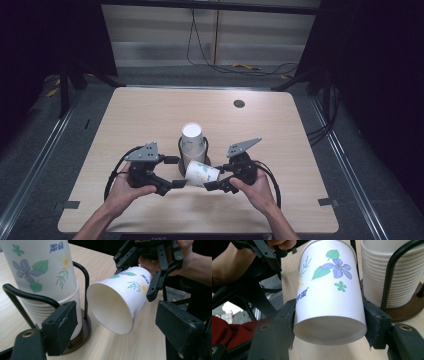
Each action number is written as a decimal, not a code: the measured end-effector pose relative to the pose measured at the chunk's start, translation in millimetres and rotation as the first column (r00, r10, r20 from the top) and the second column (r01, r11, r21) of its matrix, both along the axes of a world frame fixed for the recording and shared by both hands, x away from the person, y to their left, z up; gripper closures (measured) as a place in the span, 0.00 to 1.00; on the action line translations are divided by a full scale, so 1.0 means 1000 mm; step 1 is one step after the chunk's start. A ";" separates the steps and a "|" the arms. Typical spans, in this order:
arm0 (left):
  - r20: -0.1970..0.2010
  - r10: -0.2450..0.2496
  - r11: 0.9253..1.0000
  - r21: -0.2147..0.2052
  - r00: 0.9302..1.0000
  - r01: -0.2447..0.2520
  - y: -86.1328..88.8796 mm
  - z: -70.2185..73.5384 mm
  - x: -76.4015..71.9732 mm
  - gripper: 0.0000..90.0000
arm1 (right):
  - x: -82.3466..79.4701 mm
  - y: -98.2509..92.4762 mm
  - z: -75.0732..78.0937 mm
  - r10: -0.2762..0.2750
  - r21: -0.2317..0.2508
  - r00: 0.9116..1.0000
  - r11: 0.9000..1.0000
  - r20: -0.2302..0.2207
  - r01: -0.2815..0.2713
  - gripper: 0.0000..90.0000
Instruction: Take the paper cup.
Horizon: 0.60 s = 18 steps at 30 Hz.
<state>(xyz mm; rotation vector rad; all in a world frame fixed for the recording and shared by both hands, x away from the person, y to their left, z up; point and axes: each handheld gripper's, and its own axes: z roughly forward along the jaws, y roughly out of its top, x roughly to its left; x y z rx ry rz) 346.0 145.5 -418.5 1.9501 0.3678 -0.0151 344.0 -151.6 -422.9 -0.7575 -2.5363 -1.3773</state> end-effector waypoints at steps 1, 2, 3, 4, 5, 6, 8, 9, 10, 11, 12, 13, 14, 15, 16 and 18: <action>0.005 0.001 1.000 0.003 1.000 -0.001 0.000 0.000 0.000 0.18 | 0.000 0.000 0.001 0.005 0.009 1.000 1.000 0.004 -0.005 0.40; 0.005 -0.001 1.000 -0.001 1.000 0.001 -0.001 0.000 0.000 0.18 | -0.001 0.000 0.001 0.005 0.020 1.000 1.000 0.010 -0.005 0.40; 0.001 -0.007 1.000 -0.008 1.000 0.007 -0.001 0.000 0.000 0.18 | -0.001 0.000 0.002 0.006 0.028 1.000 1.000 0.019 -0.006 0.40; -0.006 -0.013 1.000 -0.019 1.000 0.013 0.000 0.000 0.000 0.18 | -0.001 0.000 0.003 0.009 0.035 1.000 0.999 0.023 -0.009 0.40; -0.006 -0.013 1.000 -0.023 1.000 0.013 0.000 0.000 0.000 0.18 | -0.002 0.000 0.004 0.009 0.043 0.999 0.999 0.031 -0.010 0.40; -0.002 -0.009 1.000 -0.023 1.000 0.009 0.000 0.001 0.000 0.18 | -0.002 0.000 0.005 0.009 0.049 0.999 0.999 0.038 -0.011 0.40; -0.008 -0.006 1.000 -0.027 1.000 0.006 0.000 0.001 0.000 0.18 | -0.003 0.000 0.005 0.006 0.054 0.999 0.999 0.048 -0.008 0.40; -0.006 -0.005 1.000 -0.029 1.000 0.004 0.001 0.001 0.000 0.18 | -0.004 0.000 0.005 0.004 0.060 0.999 0.998 0.053 -0.007 0.40; -0.006 -0.002 1.000 -0.032 1.000 0.001 0.001 0.001 0.000 0.18 | -0.004 0.000 0.005 0.006 0.068 0.999 0.998 0.053 -0.010 0.40; -0.008 -0.001 1.000 -0.027 1.000 0.001 0.001 0.001 0.001 0.17 | -0.004 0.000 0.006 0.003 0.070 0.998 0.998 0.063 -0.007 0.40; -0.015 -0.002 0.999 -0.035 1.000 0.002 0.001 0.000 0.001 0.17 | -0.004 0.000 0.006 0.001 0.078 0.998 0.997 0.068 -0.007 0.40; -0.024 -0.001 0.999 -0.035 1.000 0.000 0.000 0.000 0.001 0.17 | -0.004 0.000 0.006 0.003 0.088 0.997 0.996 0.072 -0.009 0.40; -0.021 0.005 1.000 -0.028 1.000 -0.005 0.000 0.000 0.001 0.17 | -0.005 0.000 0.007 0.000 0.092 0.997 0.996 0.080 -0.007 0.40; -0.013 0.008 1.000 -0.019 1.000 -0.008 0.000 0.001 0.001 0.17 | -0.005 0.000 0.007 -0.001 0.095 0.997 0.995 0.083 -0.007 0.40; -0.013 0.010 1.000 -0.021 1.000 -0.011 -0.001 0.000 0.001 0.17 | -0.005 -0.001 0.008 -0.002 0.100 0.996 0.995 0.089 -0.007 0.40; -0.025 0.001 1.000 -0.030 1.000 -0.002 -0.001 0.000 0.001 0.17 | -0.005 -0.001 0.008 -0.006 0.109 0.996 0.994 0.094 -0.004 0.40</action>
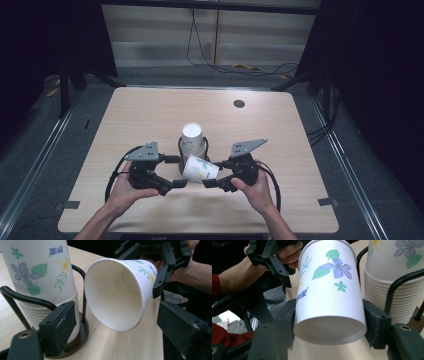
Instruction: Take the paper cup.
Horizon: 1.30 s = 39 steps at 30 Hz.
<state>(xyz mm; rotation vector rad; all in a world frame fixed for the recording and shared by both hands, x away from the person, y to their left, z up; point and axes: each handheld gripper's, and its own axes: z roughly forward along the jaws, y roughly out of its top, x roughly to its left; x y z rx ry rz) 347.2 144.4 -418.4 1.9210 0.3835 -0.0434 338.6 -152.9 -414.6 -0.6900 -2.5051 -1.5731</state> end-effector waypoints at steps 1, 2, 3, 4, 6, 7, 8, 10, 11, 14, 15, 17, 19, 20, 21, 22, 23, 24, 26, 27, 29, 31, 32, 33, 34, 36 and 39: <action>-0.004 -0.004 1.000 -0.005 1.000 0.004 0.000 0.000 0.000 0.17 | 0.000 0.000 0.000 0.001 0.003 1.000 1.000 0.005 -0.001 0.40; -0.006 -0.008 1.000 -0.009 1.000 0.008 0.000 0.000 0.000 0.17 | -0.001 0.000 0.000 0.003 0.009 1.000 1.000 0.007 -0.003 0.40; -0.006 -0.012 1.000 -0.010 1.000 0.011 0.000 0.000 0.001 0.17 | -0.001 0.000 0.000 0.010 0.010 1.000 1.000 0.006 -0.010 0.40; -0.004 -0.010 1.000 -0.009 1.000 0.010 -0.001 0.001 0.001 0.18 | -0.001 0.001 0.001 0.016 0.013 1.000 1.000 0.006 -0.016 0.40; -0.008 -0.005 1.000 -0.020 1.000 0.004 -0.002 0.001 0.001 0.18 | -0.001 0.002 0.001 0.023 0.017 1.000 1.000 0.008 -0.023 0.40; -0.002 -0.002 1.000 -0.021 1.000 0.001 -0.003 0.002 0.001 0.18 | -0.002 0.002 0.001 0.026 0.018 1.000 1.000 0.012 -0.026 0.40; -0.004 -0.005 1.000 -0.016 1.000 0.005 -0.003 0.002 0.001 0.17 | -0.002 0.003 0.002 0.026 0.017 1.000 1.000 0.013 -0.026 0.40; -0.008 -0.014 1.000 -0.021 1.000 0.014 -0.004 0.003 0.002 0.18 | -0.003 0.003 0.002 0.034 0.018 0.999 0.999 0.016 -0.034 0.40; -0.007 -0.017 1.000 -0.023 1.000 0.017 -0.005 0.003 0.001 0.17 | -0.003 0.003 0.002 0.038 0.019 0.999 0.999 0.018 -0.038 0.40; -0.010 -0.024 0.999 -0.026 1.000 0.024 -0.005 0.003 0.001 0.18 | -0.004 0.004 0.002 0.046 0.019 0.999 0.999 0.016 -0.047 0.40; -0.014 -0.025 0.999 -0.031 1.000 0.025 -0.005 0.003 0.001 0.18 | -0.003 0.005 0.002 0.053 0.022 0.998 0.998 0.013 -0.053 0.41; -0.018 -0.031 0.999 -0.030 0.999 0.030 -0.004 0.002 0.002 0.18 | -0.004 0.006 0.002 0.060 0.018 0.998 0.998 0.014 -0.060 0.41; -0.021 -0.037 0.999 -0.038 0.999 0.037 -0.004 0.002 0.003 0.17 | -0.004 0.007 0.002 0.069 0.016 0.998 0.997 0.016 -0.069 0.41; -0.022 -0.043 0.998 -0.036 0.999 0.042 -0.005 0.001 0.003 0.17 | -0.004 0.008 0.002 0.072 0.016 0.997 0.997 0.015 -0.072 0.41; -0.025 -0.049 0.998 -0.035 0.998 0.048 -0.006 0.001 0.003 0.17 | -0.004 0.008 0.002 0.076 0.014 0.997 0.997 0.010 -0.076 0.40; -0.028 -0.060 0.998 -0.034 0.998 0.059 -0.007 0.000 0.003 0.17 | -0.004 0.008 0.002 0.081 0.014 0.997 0.997 0.008 -0.081 0.40; -0.034 -0.069 0.997 -0.035 0.997 0.068 -0.008 -0.001 0.003 0.17 | -0.004 0.009 0.001 0.086 0.011 0.996 0.996 0.008 -0.086 0.41; -0.036 -0.075 0.997 -0.029 0.996 0.074 -0.009 -0.001 0.002 0.17 | -0.004 0.010 0.001 0.092 0.007 0.996 0.996 0.003 -0.092 0.40; -0.039 -0.088 0.996 -0.034 0.995 0.087 -0.011 -0.002 0.002 0.18 | -0.005 0.011 0.001 0.097 0.001 0.995 0.995 0.005 -0.097 0.41; -0.040 -0.093 0.995 -0.038 0.995 0.091 -0.011 -0.002 0.001 0.20 | -0.005 0.012 0.001 0.101 -0.001 0.995 0.995 0.003 -0.101 0.40; -0.033 -0.098 0.995 -0.039 0.995 0.097 -0.011 -0.001 0.001 0.22 | -0.005 0.012 0.001 0.100 -0.001 0.995 0.995 0.004 -0.100 0.41; -0.036 -0.099 0.994 -0.039 0.994 0.097 -0.011 -0.001 0.001 0.23 | -0.005 0.011 0.001 0.102 0.003 0.995 0.995 0.005 -0.102 0.41; -0.033 -0.099 0.995 -0.036 0.995 0.098 -0.011 -0.001 0.001 0.23 | -0.005 0.011 0.000 0.104 0.002 0.995 0.995 0.004 -0.104 0.40; -0.030 -0.100 0.995 -0.034 0.995 0.099 -0.011 -0.001 0.001 0.22 | -0.005 0.011 0.000 0.104 0.000 0.995 0.995 0.004 -0.104 0.40; -0.035 -0.103 0.994 -0.037 0.994 0.101 -0.011 -0.002 0.001 0.22 | -0.005 0.012 0.000 0.102 -0.002 0.995 0.995 0.007 -0.102 0.40; -0.044 -0.109 0.993 -0.047 0.993 0.107 -0.012 -0.002 0.001 0.22 | -0.006 0.012 0.001 0.106 -0.001 0.994 0.994 0.008 -0.106 0.40; -0.037 -0.113 0.993 -0.048 0.993 0.111 -0.012 -0.001 0.001 0.22 | -0.007 0.013 0.001 0.109 0.000 0.994 0.994 0.013 -0.109 0.40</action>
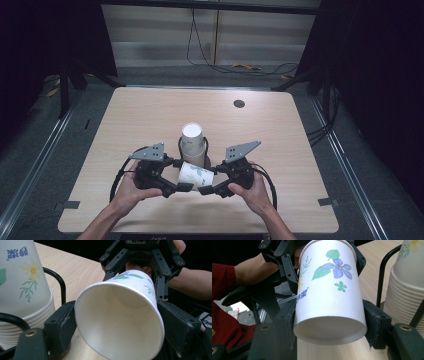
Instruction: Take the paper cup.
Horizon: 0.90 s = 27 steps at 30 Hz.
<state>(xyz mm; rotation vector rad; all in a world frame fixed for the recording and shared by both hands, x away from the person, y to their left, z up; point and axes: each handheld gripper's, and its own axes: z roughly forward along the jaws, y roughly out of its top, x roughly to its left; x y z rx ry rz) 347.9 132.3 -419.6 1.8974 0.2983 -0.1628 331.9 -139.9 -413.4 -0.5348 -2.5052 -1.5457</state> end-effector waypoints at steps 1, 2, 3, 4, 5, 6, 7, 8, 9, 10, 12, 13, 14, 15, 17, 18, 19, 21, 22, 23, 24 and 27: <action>0.003 0.000 1.000 0.002 1.000 0.000 0.000 0.000 0.000 0.22 | 0.000 0.000 0.000 0.000 0.002 1.000 1.000 0.001 0.000 0.40; 0.003 -0.001 1.000 0.002 1.000 0.001 0.000 0.000 0.000 0.23 | 0.000 0.000 0.000 0.000 0.002 1.000 1.000 0.002 0.000 0.40; 0.002 -0.003 1.000 0.001 1.000 0.003 0.000 0.000 0.000 0.23 | 0.000 0.000 0.000 0.001 0.002 1.000 1.000 0.003 -0.001 0.40; -0.003 0.001 1.000 -0.008 1.000 -0.001 0.000 0.001 0.000 0.23 | 0.000 -0.001 0.000 0.002 0.007 1.000 1.000 0.001 -0.002 0.40; 0.001 0.000 1.000 -0.008 1.000 0.000 0.001 0.001 0.000 0.24 | 0.000 -0.001 -0.001 0.001 0.010 1.000 1.000 0.000 -0.001 0.40; 0.001 0.000 1.000 -0.013 1.000 0.000 0.002 0.001 0.000 0.25 | 0.000 -0.002 -0.001 0.002 0.015 1.000 1.000 -0.001 -0.002 0.41; -0.005 0.000 1.000 -0.022 1.000 0.000 0.002 0.001 0.001 0.25 | 0.001 -0.002 -0.001 0.004 0.021 1.000 1.000 -0.004 -0.004 0.41; -0.004 -0.003 1.000 -0.025 1.000 0.002 0.003 0.002 0.001 0.26 | 0.001 -0.003 -0.001 0.006 0.026 1.000 1.000 -0.006 -0.006 0.41; -0.005 -0.003 1.000 -0.025 1.000 0.002 0.003 0.002 0.001 0.26 | 0.002 -0.003 -0.002 0.006 0.028 1.000 1.000 -0.006 -0.006 0.41; -0.005 -0.004 1.000 -0.028 1.000 0.003 0.003 0.002 0.001 0.27 | 0.002 -0.003 -0.002 0.007 0.030 1.000 1.000 -0.007 -0.007 0.41; -0.014 -0.007 0.999 -0.042 1.000 0.007 0.004 0.002 0.001 0.27 | 0.002 -0.003 -0.002 0.012 0.030 1.000 0.999 -0.005 -0.012 0.41; -0.014 -0.007 0.999 -0.054 1.000 0.007 0.005 0.001 0.001 0.27 | 0.002 -0.003 -0.001 0.014 0.034 1.000 0.999 -0.004 -0.014 0.41; -0.018 -0.011 0.998 -0.060 1.000 0.010 0.006 0.001 0.002 0.28 | 0.002 -0.004 -0.001 0.016 0.041 1.000 0.999 -0.006 -0.015 0.41; -0.023 -0.014 0.997 -0.071 1.000 0.013 0.006 0.001 0.002 0.28 | 0.001 -0.004 -0.001 0.017 0.046 1.000 0.999 -0.007 -0.016 0.41; -0.020 -0.021 0.997 -0.073 1.000 0.020 0.006 0.000 0.001 0.27 | 0.000 -0.004 0.000 0.019 0.046 1.000 0.999 0.002 -0.019 0.41; -0.028 -0.023 0.997 -0.075 0.999 0.021 0.006 0.000 0.002 0.27 | 0.000 -0.004 0.000 0.020 0.043 1.000 0.999 0.004 -0.020 0.41; -0.037 -0.019 0.997 -0.080 0.999 0.016 0.005 -0.001 0.002 0.26 | -0.001 -0.004 0.000 0.018 0.043 1.000 0.999 0.006 -0.018 0.41; -0.041 -0.022 0.997 -0.081 0.999 0.019 0.005 -0.001 0.002 0.26 | -0.001 -0.004 0.001 0.016 0.045 1.000 0.999 0.007 -0.016 0.41; -0.037 -0.020 0.997 -0.082 0.999 0.017 0.005 -0.001 0.002 0.26 | -0.001 -0.004 0.001 0.017 0.046 1.000 0.999 0.006 -0.018 0.41; -0.039 -0.021 0.996 -0.082 0.999 0.018 0.004 -0.001 0.002 0.26 | 0.000 -0.004 0.001 0.017 0.048 1.000 0.999 0.005 -0.018 0.41; -0.039 -0.022 0.996 -0.083 0.999 0.019 0.004 -0.001 0.002 0.26 | 0.000 -0.004 0.000 0.020 0.051 1.000 0.998 0.002 -0.020 0.41; -0.039 -0.017 0.997 -0.071 0.999 0.014 0.004 -0.001 0.002 0.27 | 0.001 -0.004 -0.001 0.019 0.052 1.000 0.998 0.000 -0.019 0.41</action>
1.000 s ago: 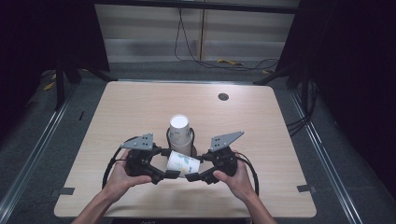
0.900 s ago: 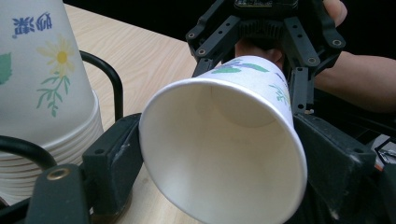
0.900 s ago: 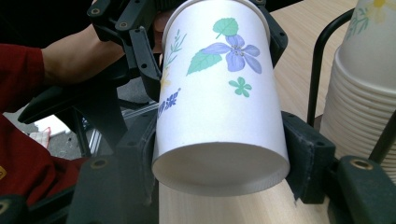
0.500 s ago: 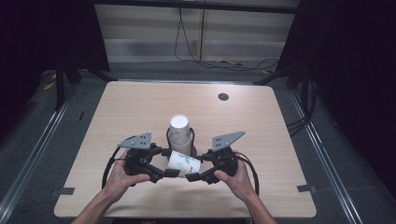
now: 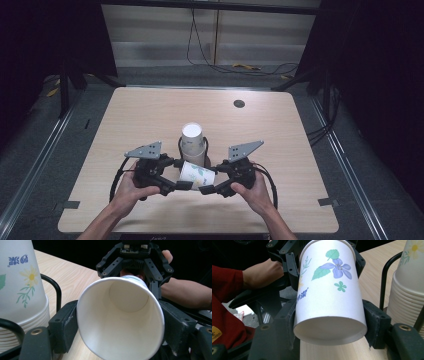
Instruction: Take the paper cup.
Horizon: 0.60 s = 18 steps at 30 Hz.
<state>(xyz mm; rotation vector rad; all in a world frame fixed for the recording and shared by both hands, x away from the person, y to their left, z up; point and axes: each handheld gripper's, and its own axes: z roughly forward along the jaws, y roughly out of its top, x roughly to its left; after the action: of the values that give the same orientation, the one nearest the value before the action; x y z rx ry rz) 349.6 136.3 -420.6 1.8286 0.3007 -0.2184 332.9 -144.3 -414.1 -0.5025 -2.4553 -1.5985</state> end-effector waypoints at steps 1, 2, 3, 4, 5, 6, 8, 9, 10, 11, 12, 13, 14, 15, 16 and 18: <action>0.002 -0.002 1.000 0.003 1.000 0.002 0.000 0.000 0.000 0.27 | 0.000 0.000 0.000 -0.002 -0.005 1.000 1.000 0.000 0.002 0.40; 0.004 0.000 1.000 0.003 1.000 0.000 0.001 0.000 0.000 0.28 | -0.001 0.001 -0.001 -0.002 -0.006 1.000 1.000 0.000 0.002 0.40; -0.002 0.001 1.000 0.000 1.000 -0.001 0.001 0.001 -0.001 0.28 | -0.001 0.001 -0.001 -0.003 -0.010 1.000 1.000 0.004 0.003 0.39; -0.003 0.003 1.000 -0.006 1.000 -0.003 0.002 0.001 -0.001 0.29 | -0.002 0.002 -0.001 -0.008 -0.015 1.000 1.000 0.016 0.008 0.38; 0.010 0.005 1.000 -0.009 1.000 -0.005 0.003 0.002 -0.001 0.29 | -0.003 0.002 -0.001 -0.019 -0.018 0.999 1.000 0.037 0.020 0.37; 0.012 0.009 1.000 -0.012 1.000 -0.009 0.003 0.003 -0.001 0.30 | -0.003 0.003 -0.001 -0.029 -0.019 0.998 0.999 0.047 0.030 0.35; 0.027 0.010 1.000 -0.008 1.000 -0.010 0.004 0.004 -0.002 0.30 | -0.004 0.004 -0.001 -0.036 -0.024 0.998 0.999 0.051 0.037 0.34; 0.031 0.015 1.000 -0.011 0.999 -0.015 0.004 0.004 -0.002 0.30 | -0.004 0.005 -0.001 -0.036 -0.025 0.998 0.999 0.051 0.037 0.32; 0.032 0.016 1.000 -0.009 0.999 -0.016 0.004 0.005 -0.002 0.30 | -0.005 0.005 -0.001 -0.036 -0.029 0.998 0.999 0.052 0.037 0.30; 0.030 0.016 1.000 -0.009 0.999 -0.016 0.005 0.005 -0.002 0.30 | -0.005 0.006 -0.001 -0.039 -0.033 0.998 0.999 0.053 0.041 0.28; 0.031 0.016 1.000 -0.005 0.999 -0.016 0.005 0.006 -0.002 0.30 | -0.005 0.005 -0.001 -0.045 -0.035 0.998 0.998 0.051 0.047 0.26; 0.026 0.016 1.000 -0.009 1.000 -0.016 0.006 0.006 -0.002 0.30 | -0.004 0.005 -0.001 -0.049 -0.036 0.997 0.998 0.052 0.051 0.25; 0.026 0.021 1.000 -0.009 0.999 -0.020 0.006 0.006 -0.002 0.30 | -0.004 0.005 -0.001 -0.055 -0.037 0.997 0.998 0.052 0.057 0.23; 0.033 0.027 1.000 0.004 0.999 -0.027 0.006 0.006 -0.002 0.30 | -0.004 0.004 0.000 -0.069 -0.038 0.996 0.997 0.053 0.071 0.20; 0.043 0.035 0.999 0.017 0.998 -0.035 0.006 0.006 -0.003 0.30 | -0.004 0.004 0.000 -0.083 -0.043 0.995 0.995 0.057 0.086 0.17; 0.027 0.035 0.999 0.008 0.999 -0.036 0.007 0.006 -0.003 0.30 | -0.005 0.002 0.000 -0.099 -0.049 0.993 0.993 0.061 0.103 0.18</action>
<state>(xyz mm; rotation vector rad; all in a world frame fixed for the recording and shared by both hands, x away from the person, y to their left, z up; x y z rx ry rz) 346.7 143.6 -414.3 1.8317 0.3157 -0.1680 328.2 -142.0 -414.1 -0.6058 -2.5589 -1.6115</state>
